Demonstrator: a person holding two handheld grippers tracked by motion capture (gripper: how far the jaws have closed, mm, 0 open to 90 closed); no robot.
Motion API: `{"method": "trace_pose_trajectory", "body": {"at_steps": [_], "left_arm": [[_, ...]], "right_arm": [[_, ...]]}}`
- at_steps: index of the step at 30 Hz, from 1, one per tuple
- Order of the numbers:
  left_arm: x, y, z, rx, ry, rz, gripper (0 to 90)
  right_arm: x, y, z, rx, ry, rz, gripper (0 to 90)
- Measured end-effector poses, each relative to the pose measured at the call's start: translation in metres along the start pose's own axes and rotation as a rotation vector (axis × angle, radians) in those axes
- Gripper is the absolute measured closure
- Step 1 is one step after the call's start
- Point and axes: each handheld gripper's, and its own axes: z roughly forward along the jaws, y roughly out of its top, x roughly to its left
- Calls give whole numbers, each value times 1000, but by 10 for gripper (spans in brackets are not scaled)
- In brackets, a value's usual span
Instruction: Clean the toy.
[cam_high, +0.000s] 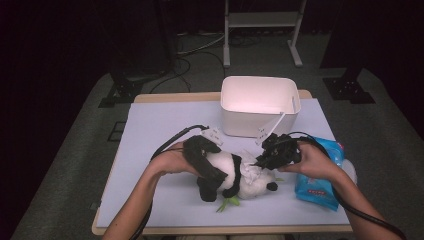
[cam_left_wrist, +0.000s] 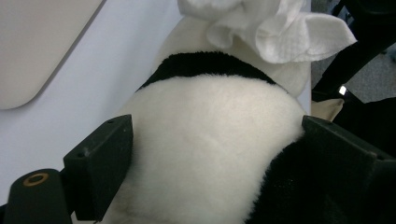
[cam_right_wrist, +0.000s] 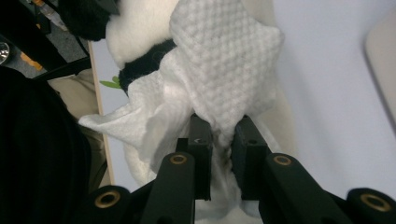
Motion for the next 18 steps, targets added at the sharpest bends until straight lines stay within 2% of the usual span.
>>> {"method": "trace_pose_trajectory", "body": {"at_steps": [5,7,10,14,18], "left_arm": [[-2,3,-5,-13,-13,-7,94],[-1,3,-8,-16,1,-19,88],[2,1,-8,12,-3,-33,82],[5,-4,1,36,-31,-59,43],[8,-8,11,30,-55,-81,22]], "right_arm": [[4,-6,5,11,32,4,790],[6,-7,7,18,42,-6,790],[11,-7,8,30,41,-16,791],[13,-7,11,35,53,-24,791],[15,-9,13,38,58,-22,790]]}}
